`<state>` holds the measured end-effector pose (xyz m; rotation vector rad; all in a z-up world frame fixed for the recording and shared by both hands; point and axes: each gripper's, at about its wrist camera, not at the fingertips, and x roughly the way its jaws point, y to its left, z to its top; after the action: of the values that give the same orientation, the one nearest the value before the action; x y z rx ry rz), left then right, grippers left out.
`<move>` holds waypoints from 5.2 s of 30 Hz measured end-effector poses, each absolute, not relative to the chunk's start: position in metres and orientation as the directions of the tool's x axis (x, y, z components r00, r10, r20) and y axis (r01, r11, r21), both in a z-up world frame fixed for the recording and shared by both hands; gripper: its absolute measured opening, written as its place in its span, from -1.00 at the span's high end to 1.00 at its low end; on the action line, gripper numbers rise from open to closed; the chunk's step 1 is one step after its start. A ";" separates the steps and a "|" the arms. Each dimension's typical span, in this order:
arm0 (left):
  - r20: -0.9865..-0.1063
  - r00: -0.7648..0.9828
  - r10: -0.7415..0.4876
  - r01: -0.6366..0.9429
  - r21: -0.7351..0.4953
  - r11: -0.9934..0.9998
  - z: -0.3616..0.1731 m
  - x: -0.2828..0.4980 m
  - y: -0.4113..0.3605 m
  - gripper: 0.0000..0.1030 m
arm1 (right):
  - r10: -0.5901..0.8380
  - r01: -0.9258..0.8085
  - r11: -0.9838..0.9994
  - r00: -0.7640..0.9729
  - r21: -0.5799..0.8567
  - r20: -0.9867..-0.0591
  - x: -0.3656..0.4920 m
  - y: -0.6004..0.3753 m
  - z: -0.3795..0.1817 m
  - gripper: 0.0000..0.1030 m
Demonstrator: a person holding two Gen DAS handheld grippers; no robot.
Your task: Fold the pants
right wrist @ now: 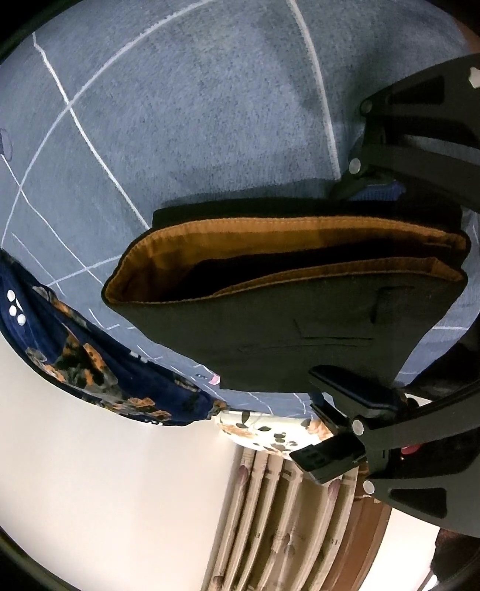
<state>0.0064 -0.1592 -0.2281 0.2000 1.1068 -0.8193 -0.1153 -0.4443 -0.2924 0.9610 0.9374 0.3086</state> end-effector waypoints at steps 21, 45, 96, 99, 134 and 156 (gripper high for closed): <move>-0.592 -0.257 -0.764 0.491 -0.761 0.424 -0.240 0.056 -0.134 -0.65 | 0.602 0.167 0.566 0.586 0.807 -0.543 -0.116 -0.443 -0.291 -0.40; -0.786 0.071 -0.615 0.671 -0.418 0.612 -0.213 0.021 -0.161 0.64 | 0.581 0.222 0.553 0.588 0.803 -0.563 -0.115 -0.451 -0.299 0.48; -0.805 0.322 -0.499 0.709 -0.144 0.691 -0.175 -0.003 -0.141 0.70 | 0.690 0.141 0.469 0.558 0.872 -0.461 -0.100 -0.407 -0.284 0.61; -0.800 0.343 -0.492 0.697 -0.135 0.704 -0.171 -0.002 -0.128 0.70 | 0.694 0.130 0.475 0.552 0.870 -0.462 -0.093 -0.396 -0.278 0.61; -0.737 0.586 -0.337 0.474 -0.025 0.880 -0.141 0.176 0.040 0.70 | 0.805 -0.017 0.446 0.446 0.895 -0.392 0.157 -0.249 -0.242 0.61; -0.767 0.578 -0.280 0.420 -0.014 0.907 -0.199 0.248 0.058 0.68 | 0.800 0.018 0.459 0.426 0.888 -0.422 0.228 -0.222 -0.283 0.61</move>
<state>0.2482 0.0581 -0.1991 0.1761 0.8629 -0.4117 0.2277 -0.2218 -0.2827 0.9801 1.0208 0.6020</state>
